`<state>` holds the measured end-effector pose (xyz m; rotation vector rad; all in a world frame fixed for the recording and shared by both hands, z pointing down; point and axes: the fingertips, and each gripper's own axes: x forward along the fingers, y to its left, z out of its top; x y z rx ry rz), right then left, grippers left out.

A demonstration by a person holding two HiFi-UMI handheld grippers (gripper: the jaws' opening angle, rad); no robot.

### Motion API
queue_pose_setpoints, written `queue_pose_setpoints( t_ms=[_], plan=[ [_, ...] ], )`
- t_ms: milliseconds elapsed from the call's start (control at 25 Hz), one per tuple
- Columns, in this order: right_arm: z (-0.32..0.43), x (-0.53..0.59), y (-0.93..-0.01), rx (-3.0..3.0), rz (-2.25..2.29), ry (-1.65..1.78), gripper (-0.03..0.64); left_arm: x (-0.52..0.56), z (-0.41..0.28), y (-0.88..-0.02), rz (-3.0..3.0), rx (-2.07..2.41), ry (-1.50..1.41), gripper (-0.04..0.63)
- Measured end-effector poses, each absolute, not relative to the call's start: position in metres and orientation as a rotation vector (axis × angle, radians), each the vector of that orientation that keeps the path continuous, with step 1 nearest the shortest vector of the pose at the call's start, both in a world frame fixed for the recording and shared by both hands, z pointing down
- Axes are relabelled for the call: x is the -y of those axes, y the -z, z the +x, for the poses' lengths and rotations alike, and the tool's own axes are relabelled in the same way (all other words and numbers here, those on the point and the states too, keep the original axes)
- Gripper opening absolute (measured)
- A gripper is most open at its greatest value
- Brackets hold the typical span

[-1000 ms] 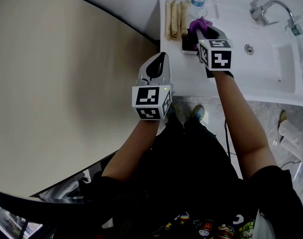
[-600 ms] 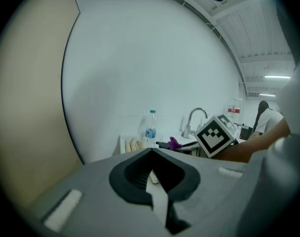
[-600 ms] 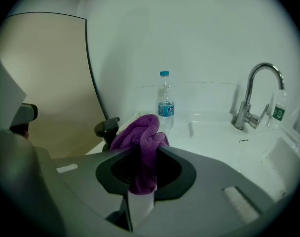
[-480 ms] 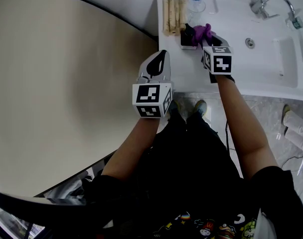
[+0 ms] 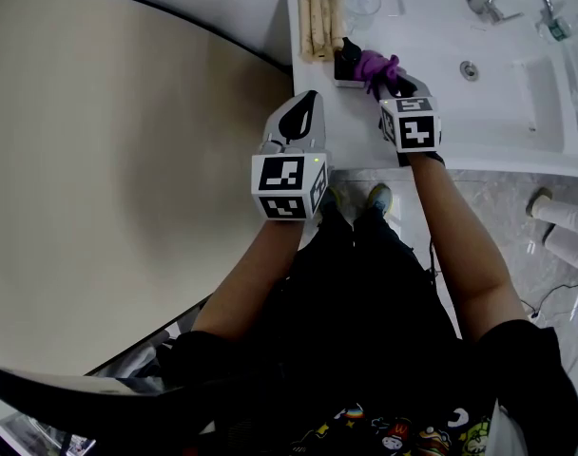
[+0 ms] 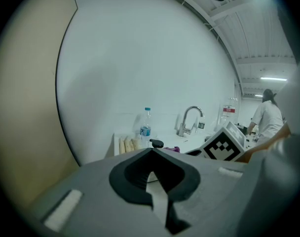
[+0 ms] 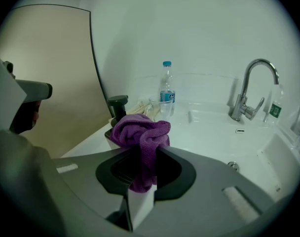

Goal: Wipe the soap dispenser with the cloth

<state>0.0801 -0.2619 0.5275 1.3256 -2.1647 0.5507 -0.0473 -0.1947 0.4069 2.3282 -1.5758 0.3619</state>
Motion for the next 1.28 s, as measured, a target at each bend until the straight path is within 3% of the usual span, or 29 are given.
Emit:
queue_pose_setpoints(
  t_ms=[360,720,1280],
  plan=[
    [0.063,0.233,-0.498,2.255,1.409,-0.513,0.092,0.203,-0.049,-0.423,2.339,1.547,-0.353,0.002],
    [-0.003,0.212,-0.494,2.339,1.365,-0.510,0.091,0.185,-0.081,-0.426,2.341,1.557,-0.364,0.000],
    [-0.073,0.282,-0.482,2.406,1.450,-0.478,0.092,0.170,-0.167,-0.428,2.284,1.641,-0.472,0.000]
  ],
)
